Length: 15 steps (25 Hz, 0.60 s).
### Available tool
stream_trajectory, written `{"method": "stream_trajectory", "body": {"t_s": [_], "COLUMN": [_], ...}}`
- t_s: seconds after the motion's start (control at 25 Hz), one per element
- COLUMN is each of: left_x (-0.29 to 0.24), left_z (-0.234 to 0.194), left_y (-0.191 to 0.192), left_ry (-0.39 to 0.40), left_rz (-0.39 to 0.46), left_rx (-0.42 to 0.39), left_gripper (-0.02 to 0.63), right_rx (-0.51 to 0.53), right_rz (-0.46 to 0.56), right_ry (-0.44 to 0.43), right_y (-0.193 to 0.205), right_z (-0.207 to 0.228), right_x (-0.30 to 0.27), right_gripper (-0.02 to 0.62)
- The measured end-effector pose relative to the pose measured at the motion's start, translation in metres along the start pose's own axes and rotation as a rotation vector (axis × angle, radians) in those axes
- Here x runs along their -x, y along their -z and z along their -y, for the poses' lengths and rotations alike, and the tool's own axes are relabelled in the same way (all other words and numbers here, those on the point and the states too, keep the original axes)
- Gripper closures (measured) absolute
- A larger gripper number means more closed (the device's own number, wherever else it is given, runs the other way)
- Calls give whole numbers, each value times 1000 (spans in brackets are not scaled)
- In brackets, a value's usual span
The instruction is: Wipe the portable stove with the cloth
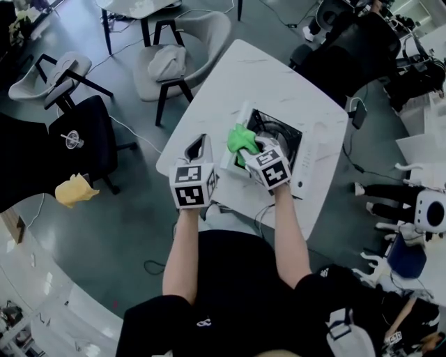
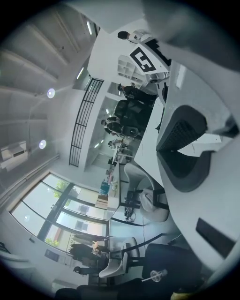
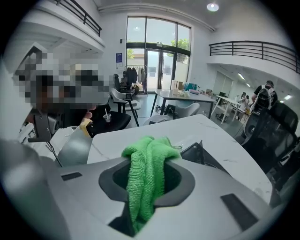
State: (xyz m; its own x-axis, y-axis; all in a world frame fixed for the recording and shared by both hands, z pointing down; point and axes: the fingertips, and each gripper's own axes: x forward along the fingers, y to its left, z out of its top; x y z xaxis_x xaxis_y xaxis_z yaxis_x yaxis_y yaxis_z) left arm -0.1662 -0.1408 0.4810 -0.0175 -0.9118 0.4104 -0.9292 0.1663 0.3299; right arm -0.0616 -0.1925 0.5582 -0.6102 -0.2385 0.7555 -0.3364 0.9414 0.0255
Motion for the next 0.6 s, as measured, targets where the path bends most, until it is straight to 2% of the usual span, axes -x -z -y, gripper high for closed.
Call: {"method": "stream_trajectory", "body": {"t_s": [0.08,0.24,0.36,0.6], "left_x": [0,-1,-2,-36], "left_z": [6,4,2,-1], "left_y": [-2,-1,4,4], "left_ry": [-4,-35,-47,-16], "left_rz": [9,10,-14,-77], "left_rx": [-11,-15,-15,-49], "left_gripper": [611,611,611,611], "right_rx": [-10,-3,-12,-31], "right_rz": [18,101,56,-37], "right_ry": [-5,40,21,-32], "right_y": [-1,-19,-8,-6], "right_z": [4,23,23,27], "right_x": [3,4,0,-19], "right_gripper": [529,529,529,529]}}
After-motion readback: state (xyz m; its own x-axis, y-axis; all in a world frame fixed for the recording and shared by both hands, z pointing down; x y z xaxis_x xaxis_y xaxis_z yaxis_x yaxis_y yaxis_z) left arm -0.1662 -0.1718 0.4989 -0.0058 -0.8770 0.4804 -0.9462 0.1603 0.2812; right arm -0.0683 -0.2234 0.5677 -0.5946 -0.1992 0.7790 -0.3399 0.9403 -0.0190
